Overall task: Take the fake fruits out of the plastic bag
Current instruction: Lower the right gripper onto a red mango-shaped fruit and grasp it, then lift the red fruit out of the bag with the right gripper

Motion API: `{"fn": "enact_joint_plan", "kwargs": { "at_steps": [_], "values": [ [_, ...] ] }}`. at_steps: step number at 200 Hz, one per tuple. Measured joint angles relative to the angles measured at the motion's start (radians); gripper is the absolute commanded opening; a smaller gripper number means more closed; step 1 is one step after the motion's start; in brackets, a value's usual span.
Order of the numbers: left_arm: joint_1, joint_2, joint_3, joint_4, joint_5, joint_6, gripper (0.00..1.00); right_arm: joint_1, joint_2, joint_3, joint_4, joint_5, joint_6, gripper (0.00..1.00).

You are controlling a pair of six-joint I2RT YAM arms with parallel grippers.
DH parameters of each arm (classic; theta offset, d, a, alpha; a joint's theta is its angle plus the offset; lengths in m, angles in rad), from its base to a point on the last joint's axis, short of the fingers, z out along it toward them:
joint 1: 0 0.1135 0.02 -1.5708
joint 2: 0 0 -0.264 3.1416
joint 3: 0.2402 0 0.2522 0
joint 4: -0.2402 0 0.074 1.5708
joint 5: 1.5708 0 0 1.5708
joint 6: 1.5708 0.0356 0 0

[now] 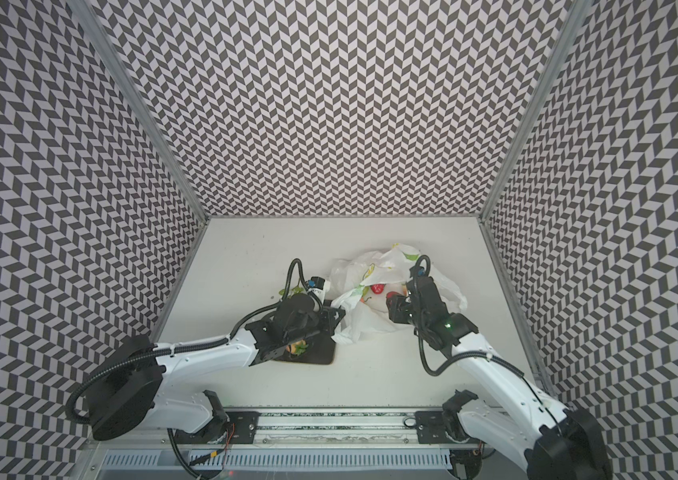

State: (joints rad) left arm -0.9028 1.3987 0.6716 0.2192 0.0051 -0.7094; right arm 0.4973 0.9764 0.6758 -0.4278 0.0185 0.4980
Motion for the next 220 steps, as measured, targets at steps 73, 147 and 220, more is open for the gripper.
{"fn": "enact_joint_plan", "kwargs": {
  "at_steps": [73, 147, 220],
  "values": [
    [0.001, -0.027, -0.002, 0.013, 0.0, -0.017, 0.43, 0.251, -0.105, 0.071, -0.082, 0.072, 0.044, 0.46],
    [0.0, -0.269, -0.024, -0.023, -0.013, 0.003, 0.77, 0.309, -0.134, 0.139, -0.075, 0.117, 0.025, 0.46],
    [0.152, -0.549, -0.025, -0.258, -0.103, 0.039, 0.73, 0.461, -0.083, 0.217, -0.03, 0.151, 0.013, 0.46]
  ]
}}
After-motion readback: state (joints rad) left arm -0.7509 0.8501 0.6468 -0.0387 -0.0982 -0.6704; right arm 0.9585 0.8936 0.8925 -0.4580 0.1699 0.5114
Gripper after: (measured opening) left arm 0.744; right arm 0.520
